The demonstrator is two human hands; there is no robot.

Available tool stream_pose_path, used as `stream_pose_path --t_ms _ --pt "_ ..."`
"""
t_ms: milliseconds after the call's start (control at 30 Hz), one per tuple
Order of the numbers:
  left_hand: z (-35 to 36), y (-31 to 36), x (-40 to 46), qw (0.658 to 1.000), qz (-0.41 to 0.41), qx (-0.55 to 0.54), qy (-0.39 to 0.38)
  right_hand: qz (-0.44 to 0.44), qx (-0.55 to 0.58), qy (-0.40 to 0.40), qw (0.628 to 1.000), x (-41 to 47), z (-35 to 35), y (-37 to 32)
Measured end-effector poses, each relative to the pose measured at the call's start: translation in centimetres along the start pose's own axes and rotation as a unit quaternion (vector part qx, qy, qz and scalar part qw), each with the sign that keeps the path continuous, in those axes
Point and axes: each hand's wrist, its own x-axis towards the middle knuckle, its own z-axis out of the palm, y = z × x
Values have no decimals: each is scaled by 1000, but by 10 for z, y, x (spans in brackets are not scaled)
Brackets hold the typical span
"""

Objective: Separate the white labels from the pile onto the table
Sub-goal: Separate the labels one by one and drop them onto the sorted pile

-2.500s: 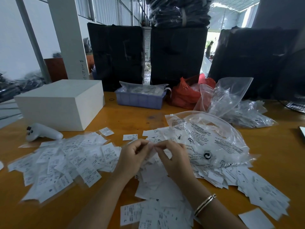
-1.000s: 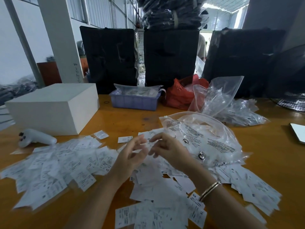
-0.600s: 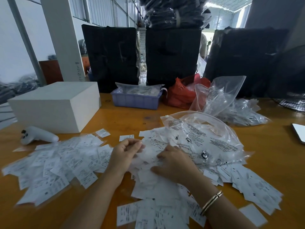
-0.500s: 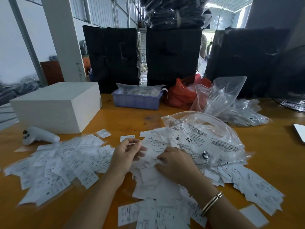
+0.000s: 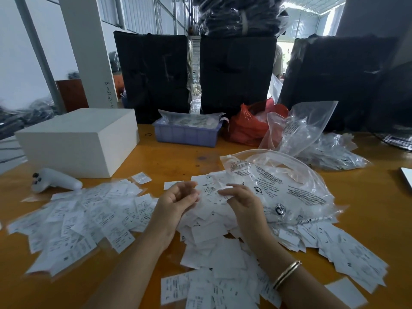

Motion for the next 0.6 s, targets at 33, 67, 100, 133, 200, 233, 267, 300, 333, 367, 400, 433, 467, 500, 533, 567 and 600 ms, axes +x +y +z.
stream_pose_path --t_ms 33,67,100,133,200,233,267,300,333,367,400,433,467,500,533,567,600 --pt "0 0 0 1000 2 6 1 16 37 -1 999 0 0 0" --pt "0 0 0 1000 3 11 3 32 62 -5 998 0 -1 0" --pt "1 -1 0 1000 3 17 4 43 75 -10 996 -1 -1 0" --pt "1 -1 0 1000 2 26 7 48 87 -16 995 -2 0 0" --pt "1 -1 1 999 -1 50 14 47 135 -32 989 -4 1 1" --pt "1 0 1 998 -1 62 16 45 171 -38 984 -5 1 1" --pt "1 0 1 997 -1 73 15 39 199 -40 978 -6 2 0" --pt "1 1 1 996 1 83 13 28 214 -38 976 -7 2 -1" --pt "2 1 0 996 2 92 12 15 218 -35 975 -8 3 -1" --pt "3 2 0 995 4 99 11 2 218 -36 975 -8 3 -2" --pt "3 2 0 995 6 102 12 -8 216 -40 976 -9 4 -2" --pt "3 2 1 995 7 103 11 -17 210 -45 976 -10 4 -2" --pt "2 2 1 994 7 105 11 -23 204 -51 977 -10 5 -3" --pt "2 2 1 994 7 105 11 -26 197 -55 978 -11 5 -3" --pt "2 2 1 994 7 104 12 -28 191 -55 980 -11 5 -3" --pt "2 2 1 995 6 103 13 -30 188 -51 980 -11 5 -3" --pt "2 1 1 995 6 101 15 -31 181 -47 982 -10 5 -2"
